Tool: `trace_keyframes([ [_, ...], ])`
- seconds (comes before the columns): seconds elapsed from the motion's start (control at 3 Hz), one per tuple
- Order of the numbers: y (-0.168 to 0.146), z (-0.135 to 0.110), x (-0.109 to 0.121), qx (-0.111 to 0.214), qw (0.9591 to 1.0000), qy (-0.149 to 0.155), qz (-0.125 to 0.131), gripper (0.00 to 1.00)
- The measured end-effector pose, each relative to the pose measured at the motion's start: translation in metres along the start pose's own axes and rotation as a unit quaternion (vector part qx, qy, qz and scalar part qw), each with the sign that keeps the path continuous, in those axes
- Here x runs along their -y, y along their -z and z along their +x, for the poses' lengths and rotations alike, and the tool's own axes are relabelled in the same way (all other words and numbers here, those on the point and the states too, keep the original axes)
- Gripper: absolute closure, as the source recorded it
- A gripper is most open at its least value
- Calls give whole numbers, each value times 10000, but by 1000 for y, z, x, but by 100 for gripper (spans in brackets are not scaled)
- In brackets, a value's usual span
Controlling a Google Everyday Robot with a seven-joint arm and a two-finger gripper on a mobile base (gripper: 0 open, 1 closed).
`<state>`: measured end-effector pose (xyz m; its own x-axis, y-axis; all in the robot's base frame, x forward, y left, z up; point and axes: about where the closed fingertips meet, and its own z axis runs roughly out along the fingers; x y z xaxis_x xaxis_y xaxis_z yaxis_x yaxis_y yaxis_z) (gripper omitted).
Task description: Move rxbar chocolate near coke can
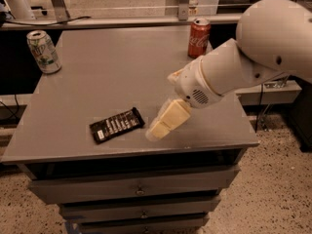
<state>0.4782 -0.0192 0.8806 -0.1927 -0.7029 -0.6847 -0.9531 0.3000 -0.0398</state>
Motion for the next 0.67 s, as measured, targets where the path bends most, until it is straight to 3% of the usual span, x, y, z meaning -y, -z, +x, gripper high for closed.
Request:
trace_keyframes([
  [0.33, -24, -16, -13, 389, 9986, 322, -129, 0],
  [0.67, -45, -29, -21, 680, 9967, 412, -190, 0],
])
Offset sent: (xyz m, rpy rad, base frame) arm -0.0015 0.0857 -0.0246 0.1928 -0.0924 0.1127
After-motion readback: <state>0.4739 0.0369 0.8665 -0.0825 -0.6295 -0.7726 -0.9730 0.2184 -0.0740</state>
